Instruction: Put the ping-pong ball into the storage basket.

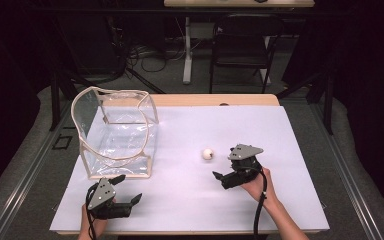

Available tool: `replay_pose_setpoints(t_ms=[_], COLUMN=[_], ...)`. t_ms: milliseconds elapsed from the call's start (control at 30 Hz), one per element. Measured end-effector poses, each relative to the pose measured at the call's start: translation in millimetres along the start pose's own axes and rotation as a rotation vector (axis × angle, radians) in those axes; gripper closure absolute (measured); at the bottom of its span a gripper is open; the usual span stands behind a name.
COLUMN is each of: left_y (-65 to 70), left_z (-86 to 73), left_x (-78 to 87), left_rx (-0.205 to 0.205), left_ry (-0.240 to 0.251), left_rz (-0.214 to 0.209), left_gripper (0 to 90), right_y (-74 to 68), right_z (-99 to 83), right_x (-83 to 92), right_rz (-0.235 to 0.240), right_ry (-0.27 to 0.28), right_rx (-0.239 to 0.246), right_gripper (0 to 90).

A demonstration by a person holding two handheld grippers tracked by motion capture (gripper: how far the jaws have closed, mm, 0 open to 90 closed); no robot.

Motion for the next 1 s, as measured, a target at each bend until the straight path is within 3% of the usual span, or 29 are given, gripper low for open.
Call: replay_pose_setpoints(t_ms=[1000], left_y=[1.0], left_z=[-0.5], left_x=[-0.8], left_rx=[-0.011], left_ry=[-0.012], left_rz=[-0.009], left_gripper=[16.3], right_y=[10.5], right_z=[7.7], right_x=[-35.8], right_rz=[0.010], right_ry=[-0.046], right_rx=[-0.024], right_gripper=[0.3])
Point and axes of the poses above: each handheld gripper's, and its own axes: x roughly backward along the jaws, z roughly out of its top, y roughly to its right, the point moved 1 cm from there along -x, roughly forward along the jaws, and after that the axes turned 15 degrees about y, right-handed, at the moved point
